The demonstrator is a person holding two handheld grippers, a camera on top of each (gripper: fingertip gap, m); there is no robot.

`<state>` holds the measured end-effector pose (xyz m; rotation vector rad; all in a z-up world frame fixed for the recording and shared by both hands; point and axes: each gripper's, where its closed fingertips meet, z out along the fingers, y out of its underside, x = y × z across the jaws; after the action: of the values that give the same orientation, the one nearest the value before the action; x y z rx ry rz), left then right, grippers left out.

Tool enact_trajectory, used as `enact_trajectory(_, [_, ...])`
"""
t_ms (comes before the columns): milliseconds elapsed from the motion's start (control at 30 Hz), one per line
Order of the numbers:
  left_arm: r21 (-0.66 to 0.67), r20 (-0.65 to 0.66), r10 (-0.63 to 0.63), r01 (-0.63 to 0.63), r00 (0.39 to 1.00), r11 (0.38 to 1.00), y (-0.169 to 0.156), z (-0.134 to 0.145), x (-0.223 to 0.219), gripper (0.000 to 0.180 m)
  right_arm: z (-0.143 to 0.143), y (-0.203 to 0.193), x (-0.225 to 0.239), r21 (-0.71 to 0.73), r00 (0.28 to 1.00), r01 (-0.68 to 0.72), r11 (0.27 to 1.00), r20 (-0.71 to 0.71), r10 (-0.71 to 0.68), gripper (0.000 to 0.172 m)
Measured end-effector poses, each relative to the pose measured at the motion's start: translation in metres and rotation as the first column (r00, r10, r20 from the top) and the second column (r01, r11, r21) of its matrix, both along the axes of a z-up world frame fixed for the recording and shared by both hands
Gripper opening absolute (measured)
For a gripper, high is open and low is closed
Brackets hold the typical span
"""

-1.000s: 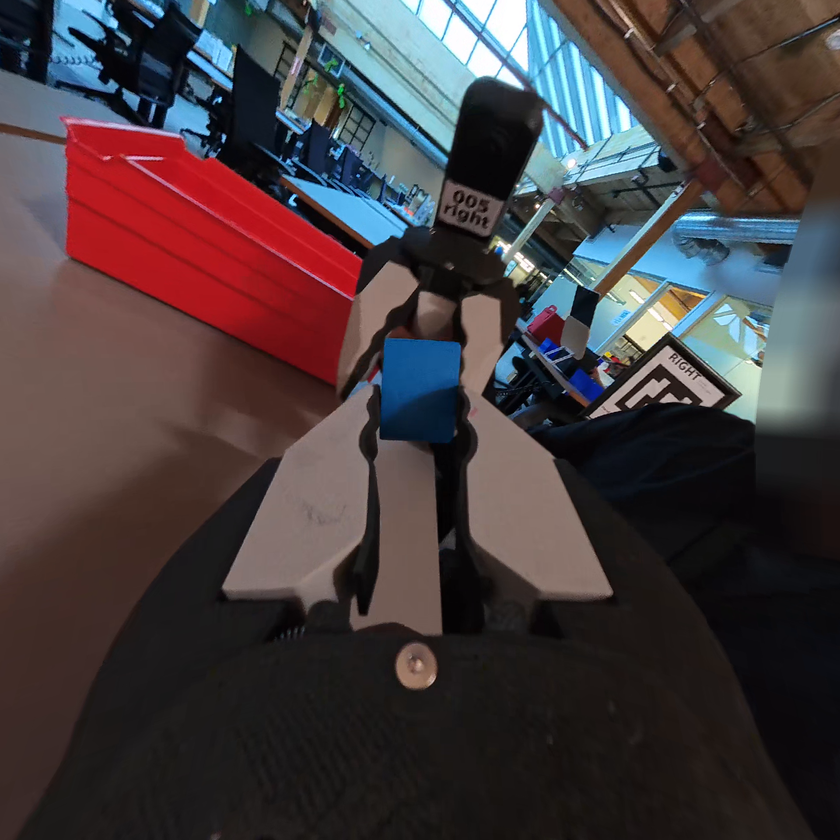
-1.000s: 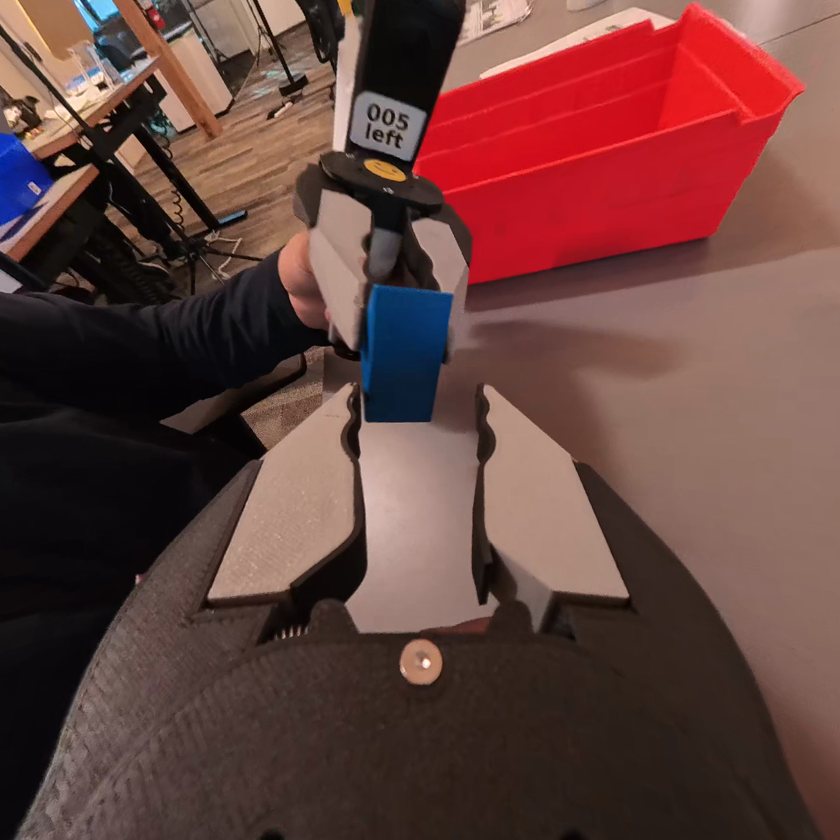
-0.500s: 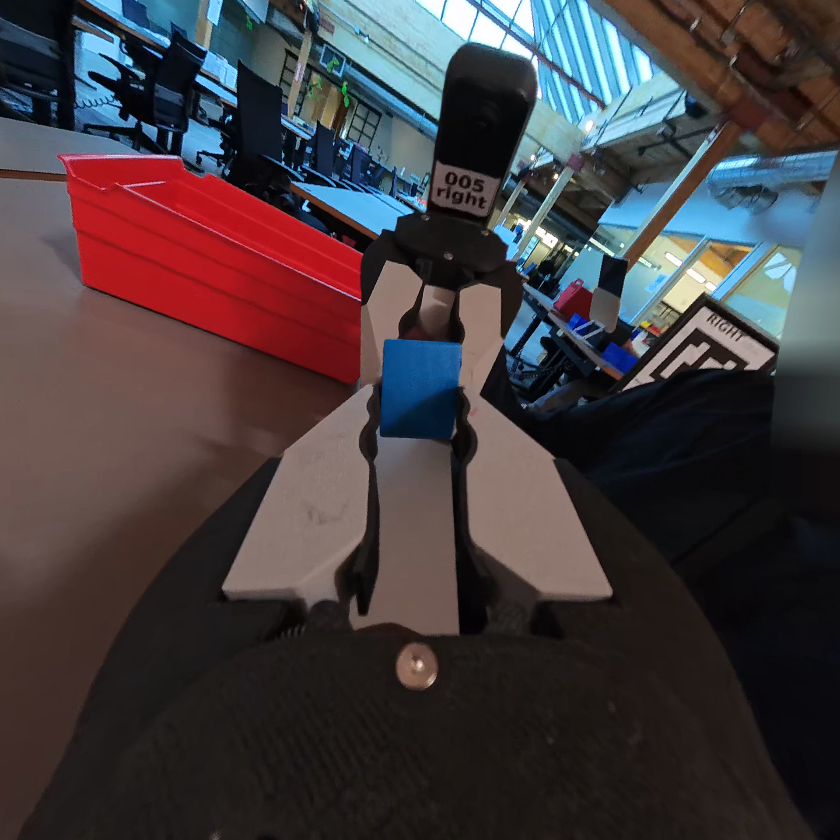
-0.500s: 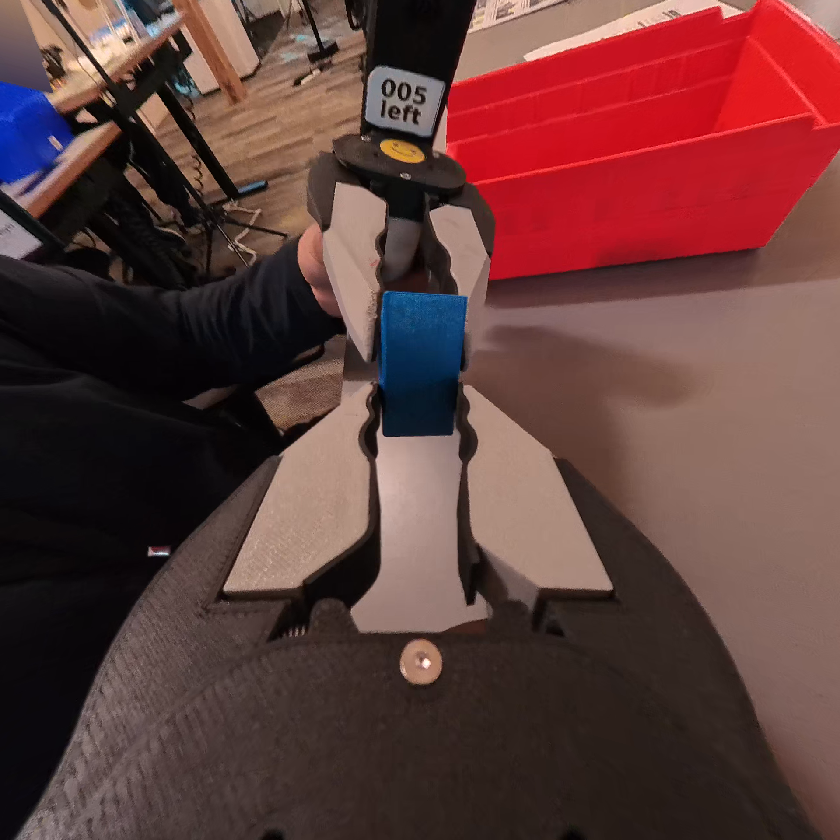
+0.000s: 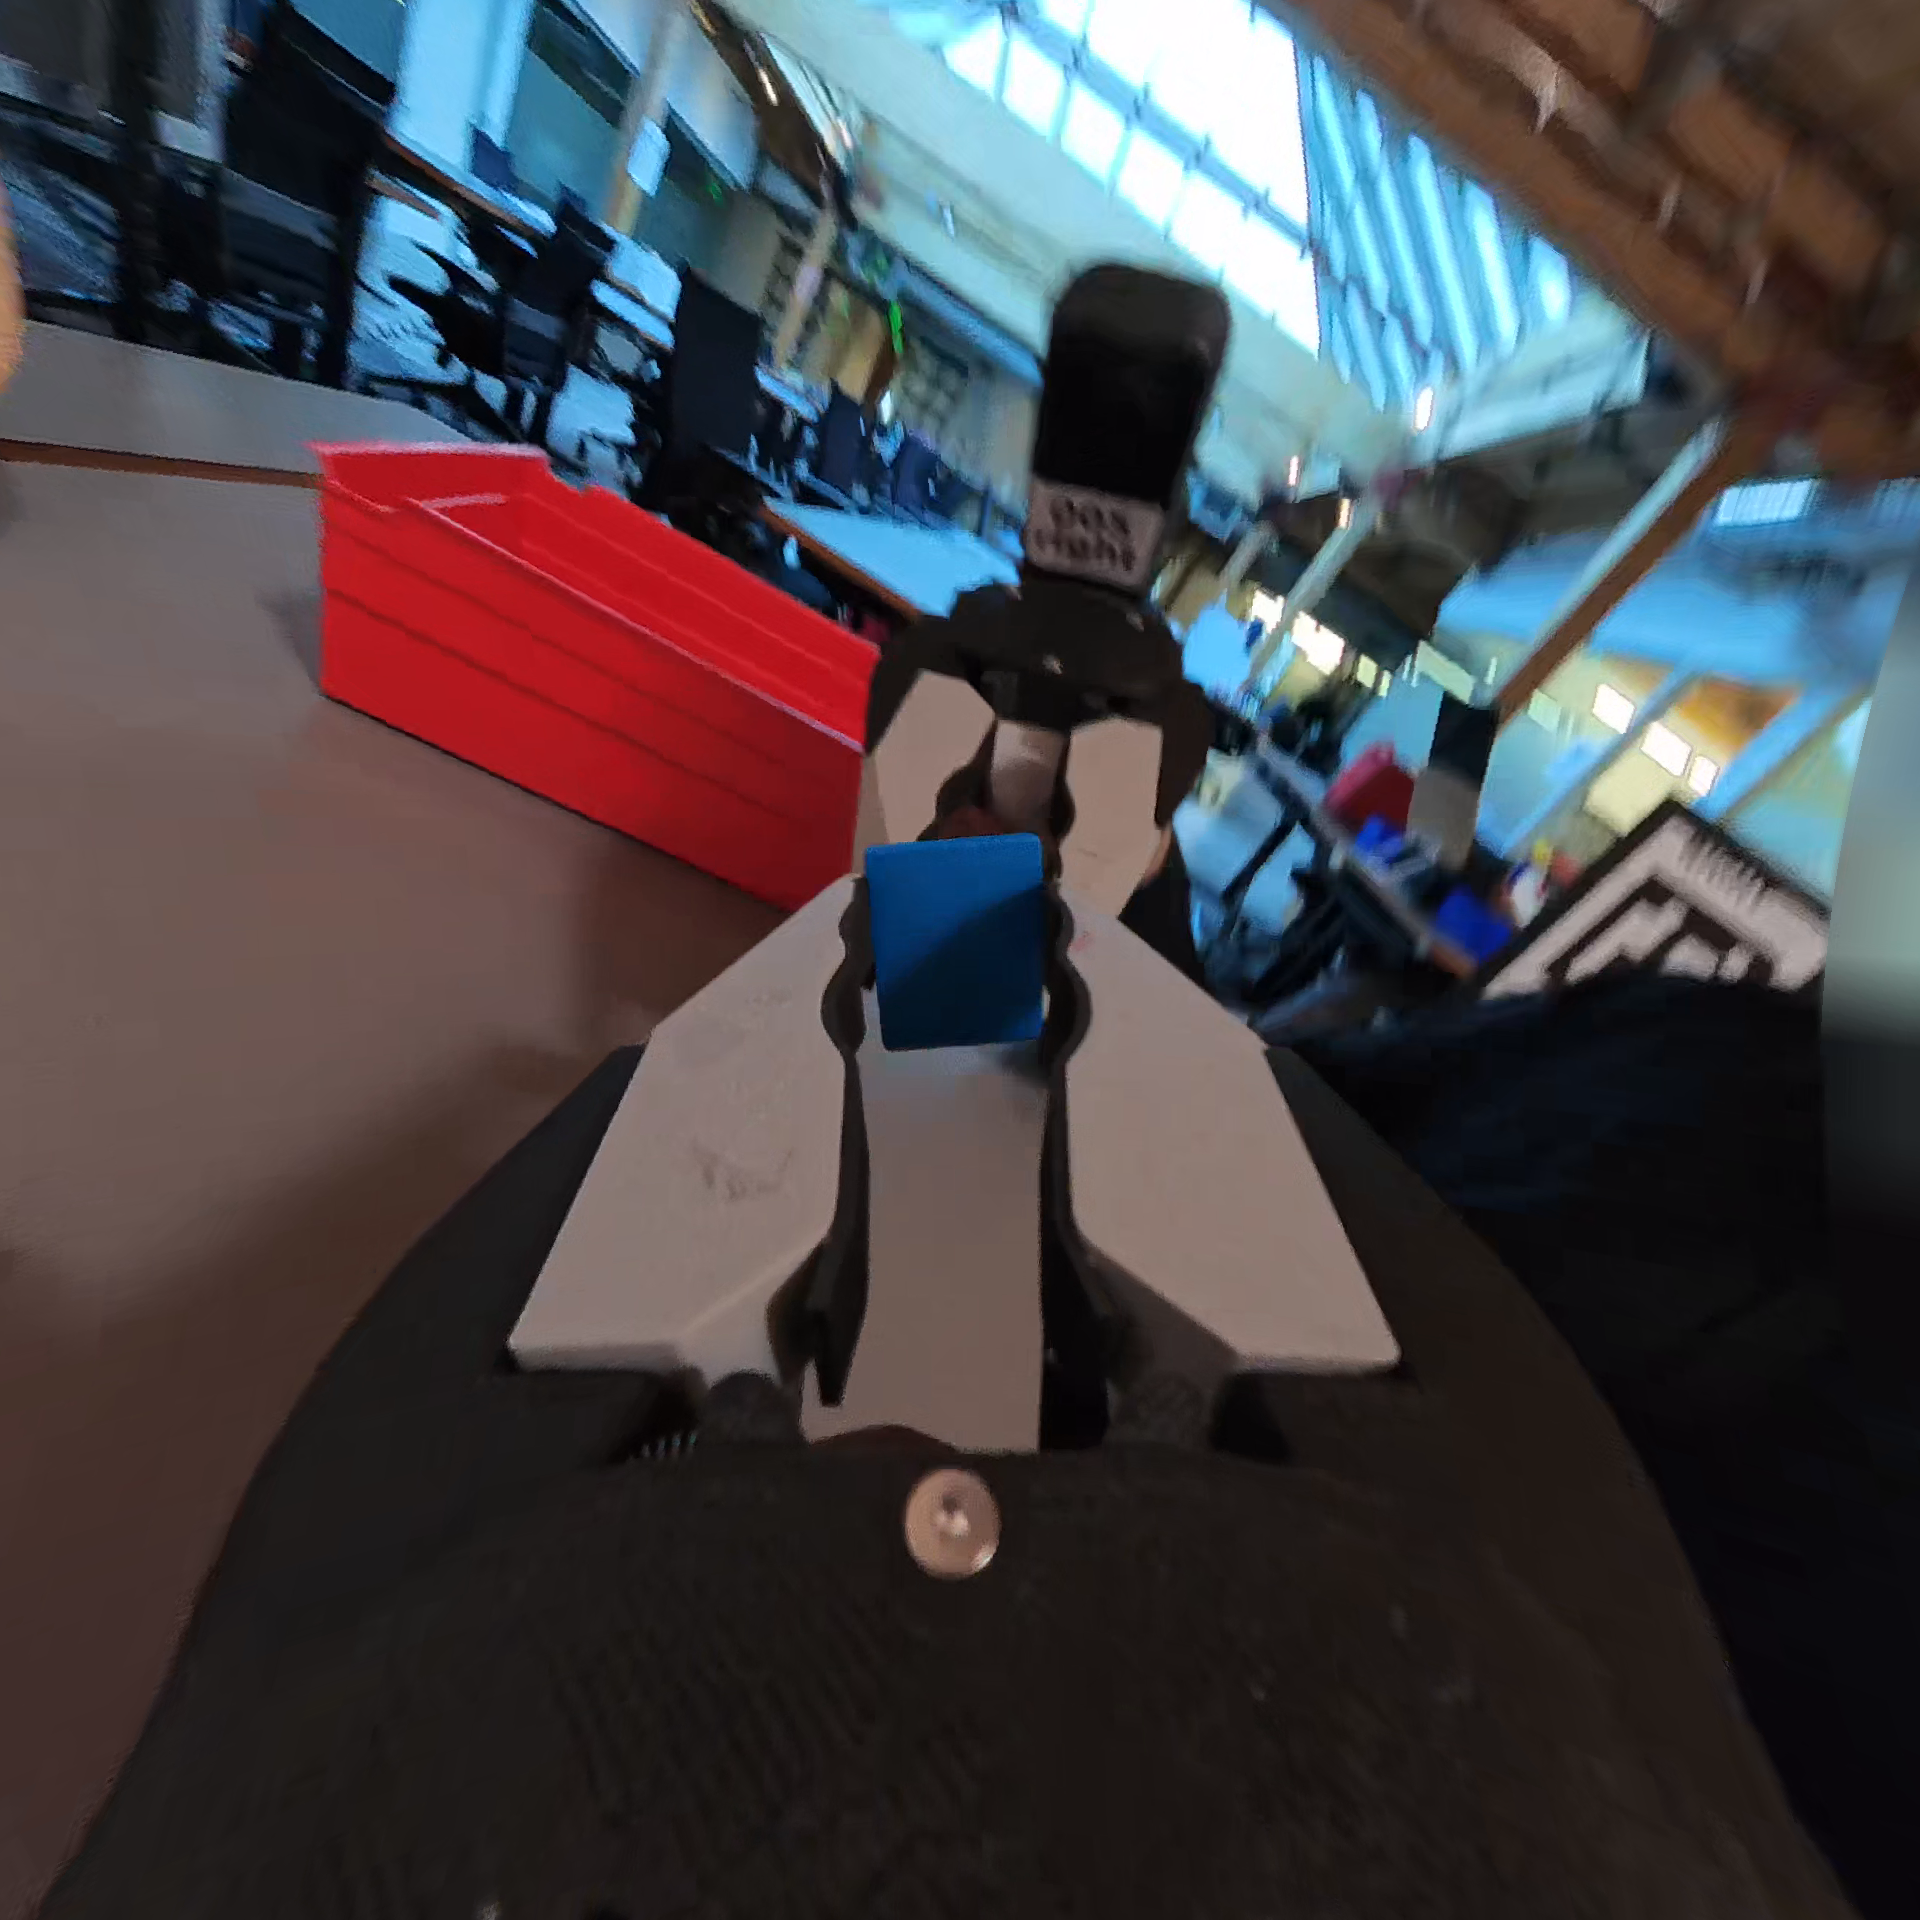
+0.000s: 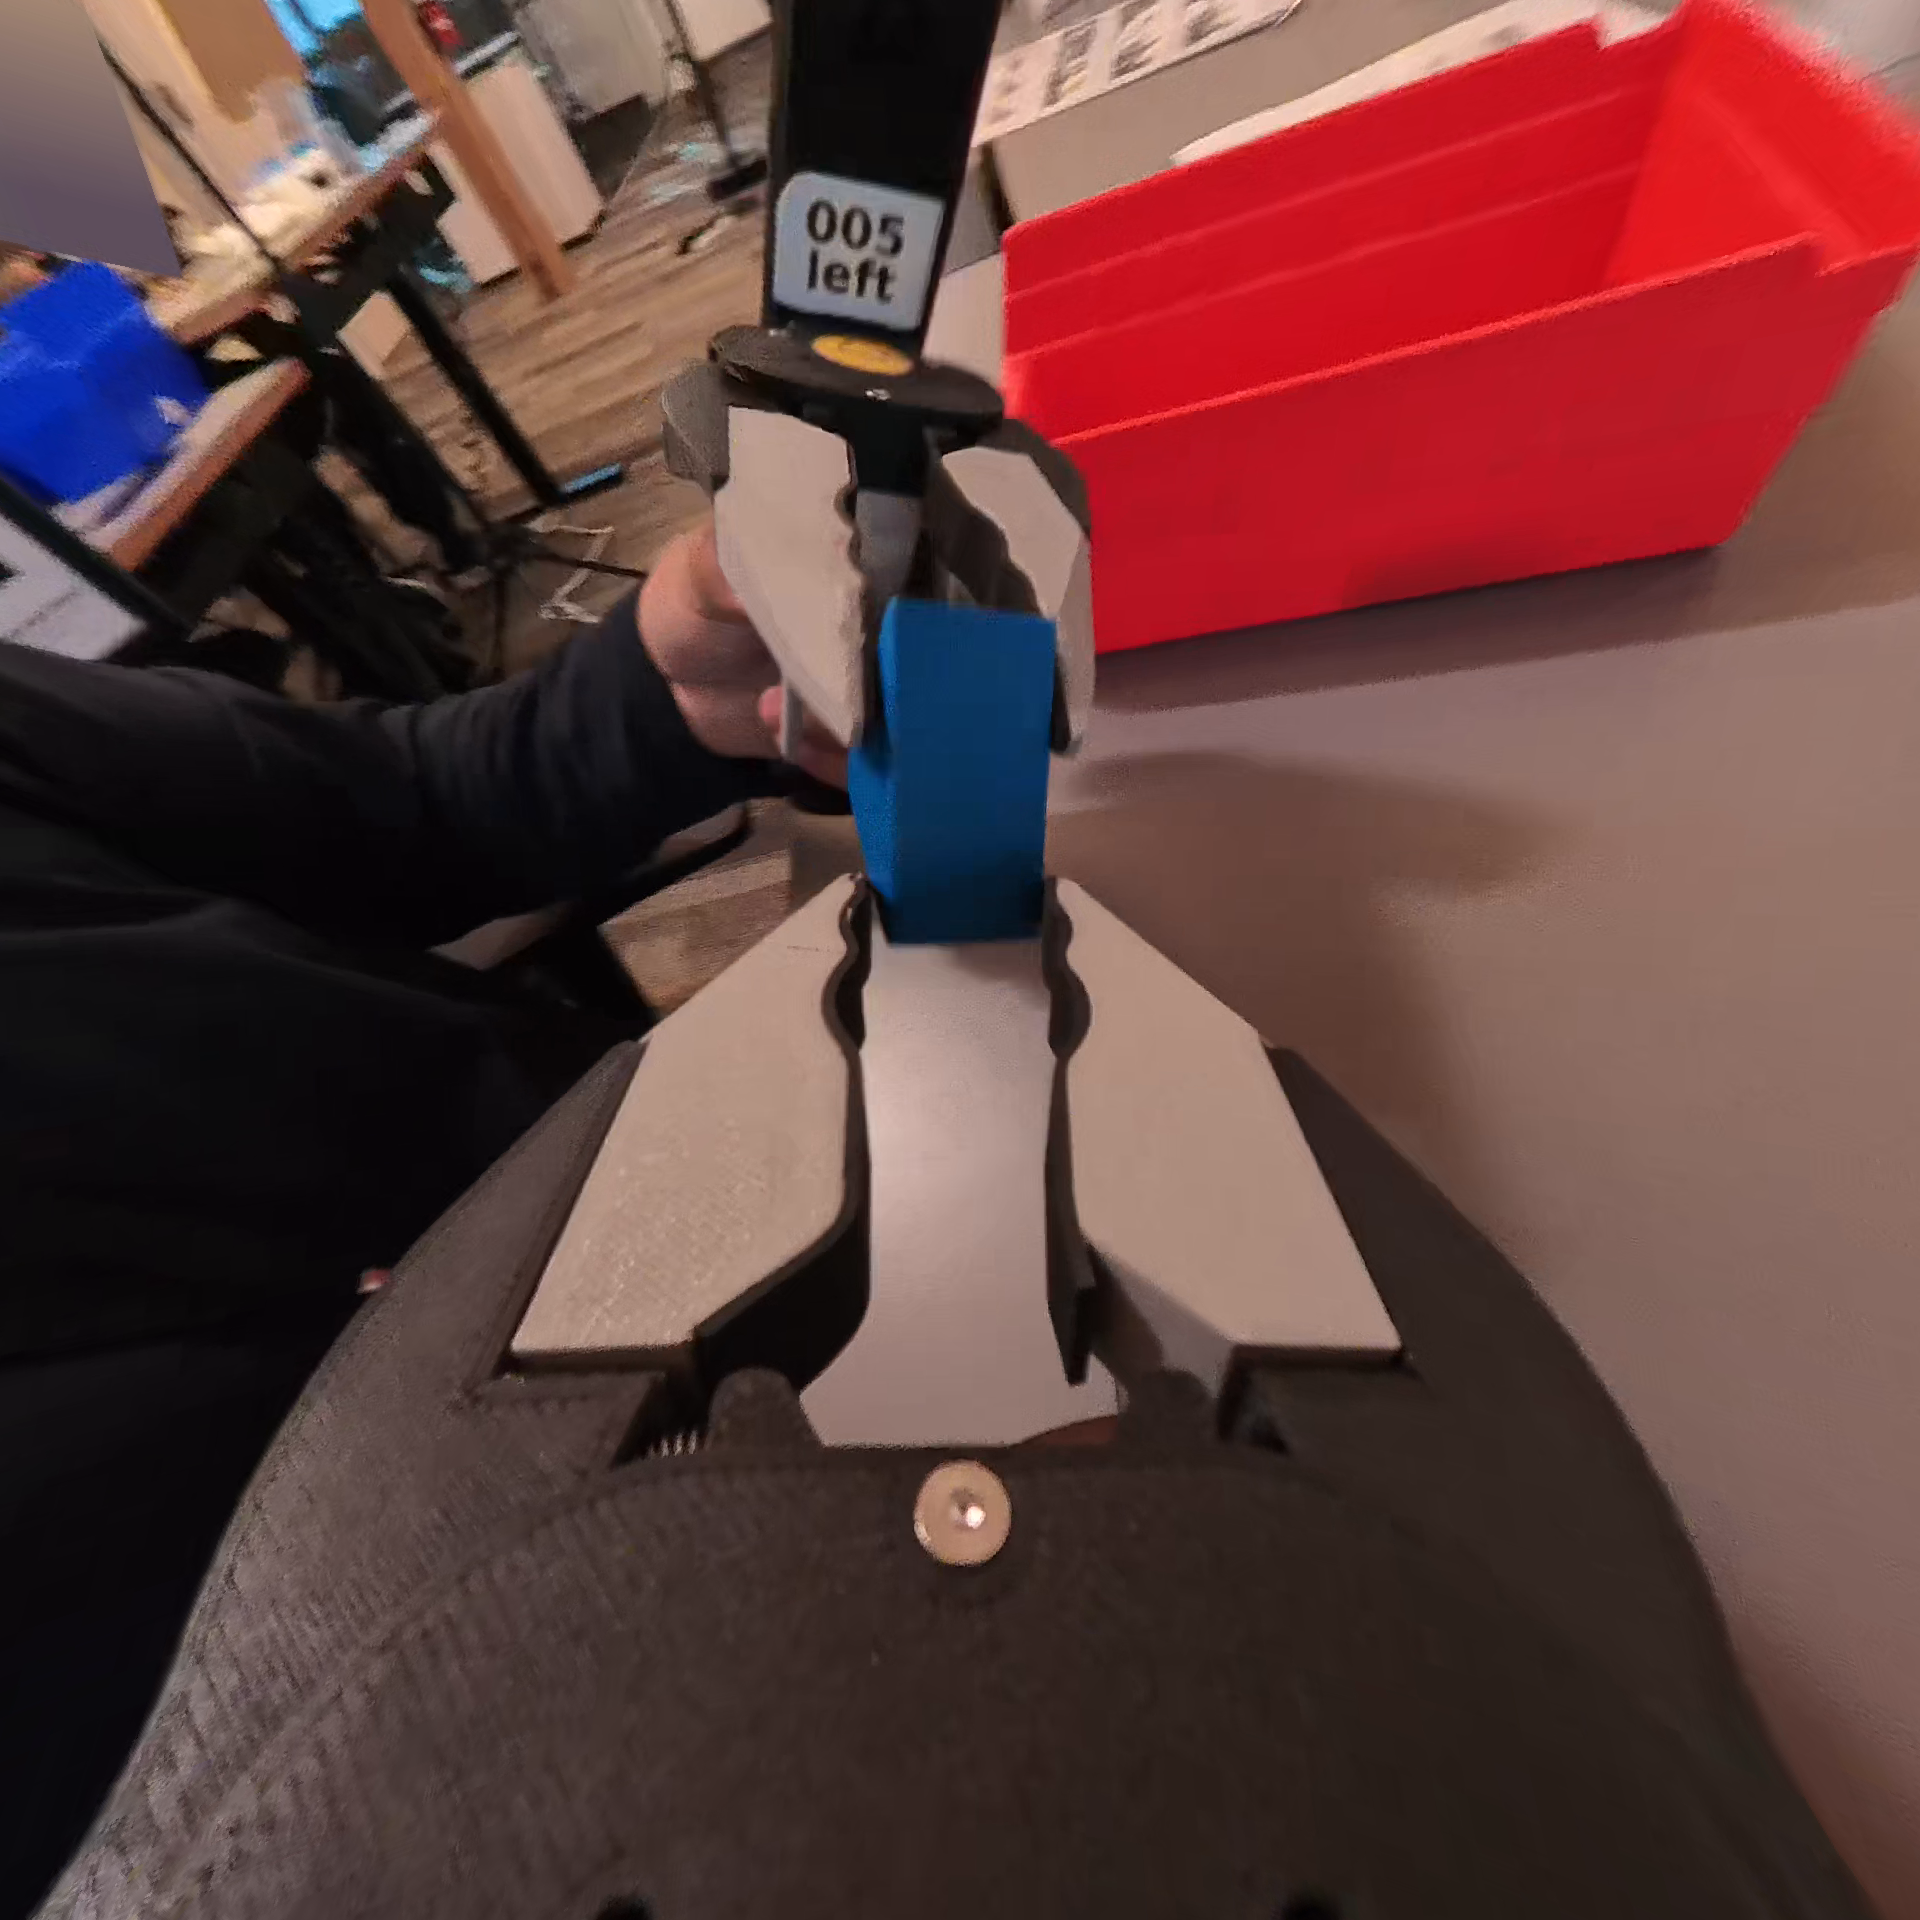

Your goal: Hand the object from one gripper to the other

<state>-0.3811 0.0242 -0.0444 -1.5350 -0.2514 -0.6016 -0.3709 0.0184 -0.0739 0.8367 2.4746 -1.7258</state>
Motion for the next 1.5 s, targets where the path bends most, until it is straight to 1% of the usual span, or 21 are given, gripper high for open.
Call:
enact_trajectory(100, [0.072,0.181,0.098,-0.113,0.979,0.991,-0.008,0.004,-0.030,0.028,0.004,0.012,-0.016,0.121,0.974,0.132,0.984,-0.202,-0.106,0.036])
enact_trajectory(167, [0.081,0.241,0.145,-0.169,0.960,0.982,-0.012,0.001,-0.044,0.028,0.009,0.020,-0.029,0.210,0.908,0.267,0.941,-0.381,-0.173,0.036])
enact_trajectory(233, [0.095,0.292,0.130,-0.164,0.948,0.982,-0.012,0.001,-0.044,0.028,0.011,0.023,-0.036,0.267,0.841,0.360,0.894,-0.508,-0.187,0.037])
enact_trajectory(300, [0.099,0.320,0.110,-0.149,0.941,0.984,-0.008,0.001,-0.040,0.026,0.010,0.018,-0.038,0.295,0.799,0.388,0.873,-0.579,-0.159,0.039])
enact_trajectory(433, [0.089,0.338,0.073,-0.109,0.938,0.990,0.000,0.000,-0.029,0.028,0.007,-0.002,-0.030,0.290,0.786,0.313,0.904,-0.614,-0.075,0.039])
enact_trajectory(500, [0.091,0.351,0.054,-0.091,0.935,0.992,0.005,0.000,-0.022,0.028,0.011,-0.008,-0.028,0.260,0.771,0.298,0.919,-0.633,-0.071,0.038])
enact_trajectory(533, [0.099,0.362,0.042,-0.083,0.931,0.992,0.007,0.001,-0.019,0.028,0.013,-0.010,-0.027,0.245,0.768,0.290,0.925,-0.636,-0.072,0.042])
enact_trajectory(633, [0.148,0.411,0.004,-0.071,0.911,0.986,0.009,0.008,-0.014,0.028,0.017,-0.008,-0.035,0.226,0.733,0.359,0.905,-0.669,-0.124,0.040])
enact_trajectory(800, [0.198,0.450,0.073,-0.179,0.890,0.964,0.002,0.015,-0.030,0.028,0.025,-0.003,-0.044,0.185,0.637,0.471,0.863,-0.748,-0.187,0.036])
enact_trajectory(900, [0.216,0.472,0.086,-0.209,0.877,0.954,-0.001,0.017,-0.032,0.028,0.027,-0.007,-0.043,0.170,0.613,0.475,0.864,-0.768,-0.186,0.028])
enact_trajectory(967, [0.214,0.478,0.091,-0.216,0.874,0.953,-0.001,0.016,-0.032,0.028,0.025,-0.008,-0.042,0.172,0.637,0.460,0.871,-0.747,-0.189,0.027])
enact_trajectory(1033, [0.203,0.471,0.085,-0.201,0.878,0.958,-0.001,0.014,-0.032,0.028,0.021,-0.009,-0.042,0.169,0.689,0.423,0.890,-0.698,-0.195,0.026])
enact_trajectory(1100, [0.203,0.409,0.081,-0.178,0.909,0.963,-0.003,0.014,-0.030,0.029,0.022,-0.011,-0.039,0.120,0.746,0.367,0.923,-0.631,-0.214,0.026])
enact_trajectory(1167, [0.206,0.298,0.100,-0.167,0.949,0.964,-0.012,0.019,-0.030,0.031,0.026,-0.012,-0.033,0.046,0.823,0.283,0.958,-0.524,-0.218,0.026])
enact_trajectory(1200, [0.223,0.243,0.090,-0.146,0.966,0.964,-0.019,0.025,-0.028,0.036,0.028,-0.011,-0.030,0.006,0.862,0.236,0.972,-0.463,-0.206,0.026])
enact_trajectory(1267, [0.220,0.016,0.050,-0.052,0.999,0.974,-0.033,0.032,-0.016,0.025,0.030,-0.009,-0.020,-0.069,0.938,0.124,0.990,-0.318,-0.140,0.026])
enact_trajectory(1300, [0.168,-0.119,0.064,-0.043,0.991,0.985,-0.037,0.027,-0.014,0.035,0.030,-0.008,-0.014,-0.112,0.966,0.067,0.991,-0.242,-0.092,0.026])
enact_trajectory(1333, [0.106,-0.247,0.087,-0.062,0.965,0.992,-0.040,0.021,-0.015,0.043,0.030,-0.008,-0.006,-0.154,0.986,0.006,0.988,-0.163,-0.031,0.026])
enact_trajectory(1400, [0.007,-0.481,0.096,-0.105,0.872,0.994,-0.045,0.010,-0.015,0.054,0.031,-0.007,0.007,-0.241,0.997,-0.078,0.967,-0.008,0.079,0.026])
enact_trajectory(1433, [-0.023,-0.577,0.082,-0.117,0.813,0.993,-0.046,0.006,-0.012,0.056,0.032,-0.007,0.012,-0.287,0.990,-0.108,0.952,0.053,0.129,0.026])
enact_trajectory(1500, [-0.077,-0.743,0.021,-0.117,0.669,0.990,-0.047,-0.002,0.001,0.048,0.037,-0.008,0.021,-0.378,0.967,-0.152,0.913,0.135,0.217,0.026])
